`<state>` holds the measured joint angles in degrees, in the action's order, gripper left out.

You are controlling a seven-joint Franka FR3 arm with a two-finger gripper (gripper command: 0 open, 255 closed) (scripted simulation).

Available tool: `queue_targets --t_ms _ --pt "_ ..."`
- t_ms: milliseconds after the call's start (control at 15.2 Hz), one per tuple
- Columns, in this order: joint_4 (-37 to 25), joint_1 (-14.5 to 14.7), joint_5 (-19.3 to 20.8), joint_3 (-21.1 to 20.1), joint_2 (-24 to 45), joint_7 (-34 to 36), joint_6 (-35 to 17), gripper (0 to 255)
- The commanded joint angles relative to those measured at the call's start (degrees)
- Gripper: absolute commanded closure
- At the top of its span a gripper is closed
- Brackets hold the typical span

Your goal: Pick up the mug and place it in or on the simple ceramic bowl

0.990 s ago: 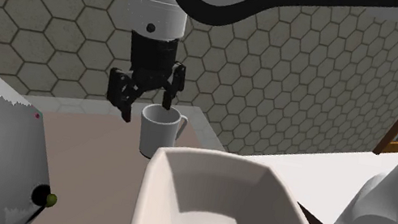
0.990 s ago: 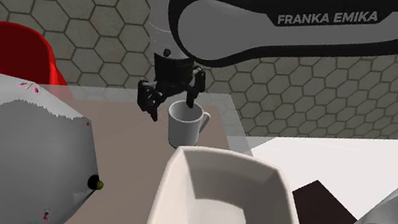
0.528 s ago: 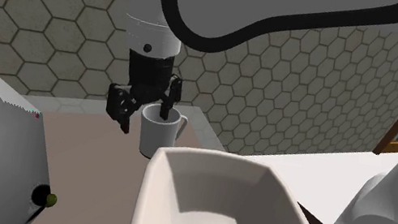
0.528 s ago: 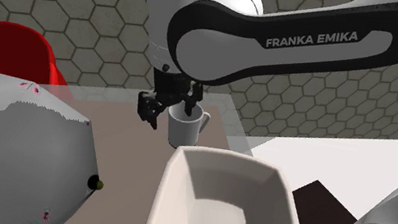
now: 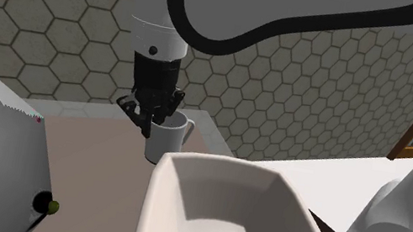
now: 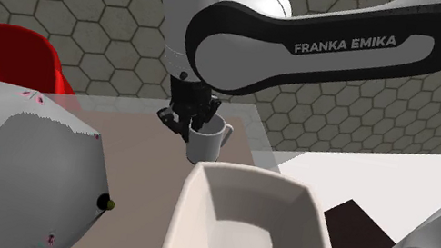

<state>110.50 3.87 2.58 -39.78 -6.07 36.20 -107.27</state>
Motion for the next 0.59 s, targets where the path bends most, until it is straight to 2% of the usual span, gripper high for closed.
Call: queue_targets --t_ms 0,396,528 --pt "0.0 0.0 0.0 0.0 0.0 0.0 0.0 255" --pt "0.01 0.0 0.0 0.0 0.0 0.0 0.0 255" --pt "-1.41 -0.03 -0.12 0.07 -0.15 -0.21 1.51 255"
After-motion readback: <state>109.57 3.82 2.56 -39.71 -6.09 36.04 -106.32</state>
